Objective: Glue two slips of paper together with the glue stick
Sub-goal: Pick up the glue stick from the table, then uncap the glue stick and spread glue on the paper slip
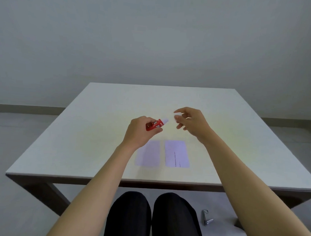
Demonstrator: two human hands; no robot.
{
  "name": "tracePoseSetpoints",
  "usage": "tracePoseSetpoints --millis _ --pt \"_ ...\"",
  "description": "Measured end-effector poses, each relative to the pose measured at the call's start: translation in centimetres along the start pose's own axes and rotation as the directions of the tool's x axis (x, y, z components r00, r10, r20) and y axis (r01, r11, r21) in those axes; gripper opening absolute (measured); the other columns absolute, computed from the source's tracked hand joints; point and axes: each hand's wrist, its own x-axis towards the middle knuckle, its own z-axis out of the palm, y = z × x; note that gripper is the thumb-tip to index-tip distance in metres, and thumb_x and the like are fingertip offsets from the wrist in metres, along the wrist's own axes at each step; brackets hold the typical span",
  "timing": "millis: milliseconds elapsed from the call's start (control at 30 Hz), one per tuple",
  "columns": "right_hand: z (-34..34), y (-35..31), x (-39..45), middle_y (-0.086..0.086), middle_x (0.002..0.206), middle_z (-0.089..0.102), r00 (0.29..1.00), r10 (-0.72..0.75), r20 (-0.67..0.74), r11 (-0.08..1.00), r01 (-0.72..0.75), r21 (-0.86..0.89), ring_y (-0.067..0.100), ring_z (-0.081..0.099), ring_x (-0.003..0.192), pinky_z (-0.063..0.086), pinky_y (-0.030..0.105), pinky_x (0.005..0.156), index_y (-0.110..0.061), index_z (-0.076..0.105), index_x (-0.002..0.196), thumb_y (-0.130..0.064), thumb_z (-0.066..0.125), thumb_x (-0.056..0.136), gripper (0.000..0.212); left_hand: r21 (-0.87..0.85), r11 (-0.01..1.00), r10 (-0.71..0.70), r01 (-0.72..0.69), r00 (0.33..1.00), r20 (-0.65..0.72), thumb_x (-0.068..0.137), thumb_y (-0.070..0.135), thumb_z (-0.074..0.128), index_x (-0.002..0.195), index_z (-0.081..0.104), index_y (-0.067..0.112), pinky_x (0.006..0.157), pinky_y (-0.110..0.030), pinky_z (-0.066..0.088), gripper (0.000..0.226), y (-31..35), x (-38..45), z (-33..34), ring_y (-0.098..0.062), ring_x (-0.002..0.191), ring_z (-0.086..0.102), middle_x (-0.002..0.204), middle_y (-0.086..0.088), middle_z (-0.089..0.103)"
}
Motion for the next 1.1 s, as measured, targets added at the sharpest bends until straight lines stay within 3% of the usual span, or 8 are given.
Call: tracePoseSetpoints --millis 200,333,433,633,733,833,933,1100 --pt "-1.4 4.9 1.1 0.011 0.103 0.064 0.955 0.182 -0.235 0.814 -0.28 -0.508 0.031 0.06 0.088 0.047 0.034 0.074 -0.011 0.055 0.113 -0.02 0.053 0.089 0.025 -0.27 0.945 -0.196 0.185 0.98 -0.016 0.082 0.024 0.068 0.084 0.067 0.017 0.071 -0.027 0.051 0.007 -2.1 -0.8 -0.7 -0.018 0.075 0.071 0.078 -0.001 0.073" --pt "-0.9 7.6 0.4 0.01 0.105 0.065 0.987 0.033 -0.155 0.529 -0.149 -0.835 0.032 0.059 0.095 0.038 0.035 0.081 -0.008 0.055 0.11 -0.009 0.042 0.09 0.024 -0.4 0.895 -0.224 0.196 0.974 -0.022 0.084 0.019 0.064 0.081 0.067 0.017 0.077 -0.022 0.047 0.005 -2.3 -0.8 -1.1 -0.007 0.074 0.069 0.07 0.003 0.074" --pt "-0.4 8.6 0.0 0.007 0.101 0.064 0.993 -0.041 -0.113 0.402 -0.086 -0.911 0.029 0.057 0.094 0.034 0.035 0.082 -0.011 0.053 0.115 -0.004 0.041 0.088 0.03 -0.477 0.858 -0.216 0.191 0.976 0.003 0.085 0.012 0.062 0.081 0.067 0.02 0.086 -0.023 0.048 0.011 -2.4 -1.0 -1.4 -0.001 0.081 0.068 0.082 -0.01 0.075" --pt "-0.4 6.8 -0.5 0.009 0.11 0.058 0.987 -0.091 -0.133 0.337 -0.095 -0.937 0.03 0.055 0.098 0.034 0.037 0.086 -0.013 0.036 0.136 -0.018 0.049 0.087 0.051 -0.635 0.748 -0.299 0.195 0.952 -0.06 0.083 0.011 0.067 0.082 0.069 0.026 0.089 -0.028 0.05 0.015 -2.3 -0.8 -1.2 -0.009 0.094 0.069 0.083 0.009 0.074" --pt "0.7 3.9 -0.8 0.011 0.121 0.055 0.977 -0.125 -0.172 0.686 -0.04 -0.726 0.03 0.055 0.104 0.037 0.04 0.09 -0.015 0.041 0.136 -0.03 0.058 0.089 0.052 -0.726 0.665 -0.349 0.176 0.932 -0.094 0.081 0.009 0.07 0.083 0.071 0.018 0.086 -0.031 0.054 0.009 -1.6 -0.8 -0.6 -0.022 0.099 0.069 0.096 -0.004 0.073" --pt "3.1 0.4 -1.5 0.005 0.11 0.059 0.999 0.017 -0.048 0.996 -0.022 -0.092 0.02 0.061 0.08 0.046 0.03 0.076 -0.019 0.049 0.131 -0.03 0.065 0.087 0.048 -0.81 0.569 -0.397 0.141 0.91 -0.121 0.079 0.008 0.071 0.083 0.071 0.01 0.077 -0.024 0.055 0.005 -0.2 -0.7 0.4 -0.021 0.093 0.07 0.092 -0.005 0.073" --pt "5.2 -0.9 -2.5 0.006 0.095 0.062 0.991 0.076 0.112 0.956 -0.104 0.275 0.016 0.061 0.057 0.048 0.026 0.059 -0.012 0.06 0.113 -0.016 0.063 0.089 0.024 -0.905 0.413 -0.471 0.1 0.874 -0.119 0.078 0.008 0.074 0.085 0.069 0.007 0.074 -0.021 0.056 0.008 1.0 -0.9 1.1 -0.018 0.088 0.071 0.09 -0.007 0.073" --pt "6.1 -0.8 -3.3 0.007 0.083 0.057 0.974 0.153 0.169 0.818 -0.221 0.531 0.016 0.047 0.053 0.043 0.024 0.057 -0.003 0.063 0.102 -0.01 0.053 0.095 0.014 -0.931 0.357 -0.479 0.07 0.87 -0.118 0.078 0.008 0.073 0.085 0.068 0.007 0.074 -0.022 0.056 0.008 1.4 -1.7 1.4 -0.016 0.087 0.071 0.092 -0.008 0.072"
